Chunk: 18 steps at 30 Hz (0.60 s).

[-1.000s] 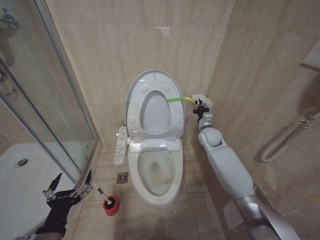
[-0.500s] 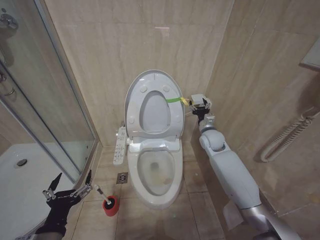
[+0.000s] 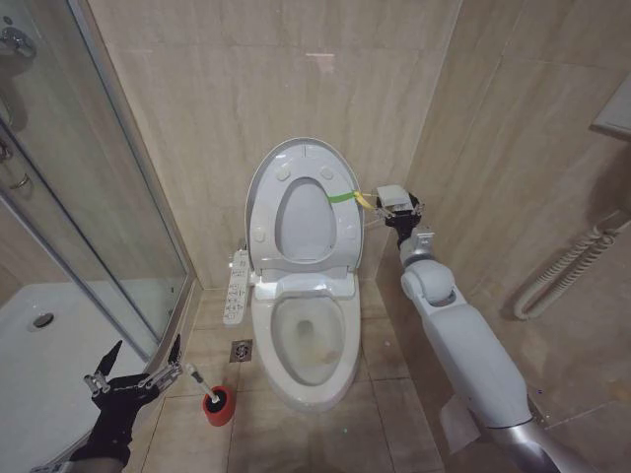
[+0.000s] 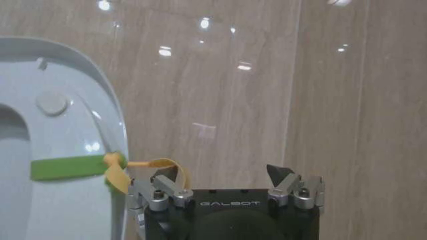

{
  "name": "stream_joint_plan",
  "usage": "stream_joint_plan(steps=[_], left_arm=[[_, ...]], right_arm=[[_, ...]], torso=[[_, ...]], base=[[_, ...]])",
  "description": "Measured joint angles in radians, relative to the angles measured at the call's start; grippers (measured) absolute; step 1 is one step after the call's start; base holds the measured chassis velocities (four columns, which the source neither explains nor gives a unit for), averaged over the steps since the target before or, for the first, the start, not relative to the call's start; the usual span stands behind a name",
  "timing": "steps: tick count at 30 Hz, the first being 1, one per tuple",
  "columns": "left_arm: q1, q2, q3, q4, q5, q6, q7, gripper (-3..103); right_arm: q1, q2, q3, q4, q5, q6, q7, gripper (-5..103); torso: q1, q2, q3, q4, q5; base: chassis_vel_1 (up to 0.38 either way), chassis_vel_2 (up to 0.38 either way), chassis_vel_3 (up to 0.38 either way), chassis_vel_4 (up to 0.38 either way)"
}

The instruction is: Open the toilet lid, clean the toilet bowl with a toilet brush, close the toilet lid, and flush.

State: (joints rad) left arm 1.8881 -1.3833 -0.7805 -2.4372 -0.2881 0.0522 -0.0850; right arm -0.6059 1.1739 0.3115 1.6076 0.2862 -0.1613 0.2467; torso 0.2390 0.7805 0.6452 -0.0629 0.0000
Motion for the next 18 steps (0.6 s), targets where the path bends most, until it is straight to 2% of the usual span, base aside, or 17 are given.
stream_joint_plan(steps=[11,18], left_arm=[[0.0,0.0,0.0,0.0,0.0,0.0,0.0,100],[0.0,0.0,0.0,0.0,0.0,0.0,0.0,100]], right_arm=[[-0.069,-0.03,0.042,0.091,0.031,-0.016,0.005,88],[-0.116,-0.037,0.031,0.148,0.05,-0.03,0.005,88]], torso=[[0.0,0.0,0.0,0.0,0.0],[0.0,0.0,0.0,-0.0002,0.0]], base=[[0.0,0.0,0.0,0.0],[0.0,0.0,0.0,0.0]])
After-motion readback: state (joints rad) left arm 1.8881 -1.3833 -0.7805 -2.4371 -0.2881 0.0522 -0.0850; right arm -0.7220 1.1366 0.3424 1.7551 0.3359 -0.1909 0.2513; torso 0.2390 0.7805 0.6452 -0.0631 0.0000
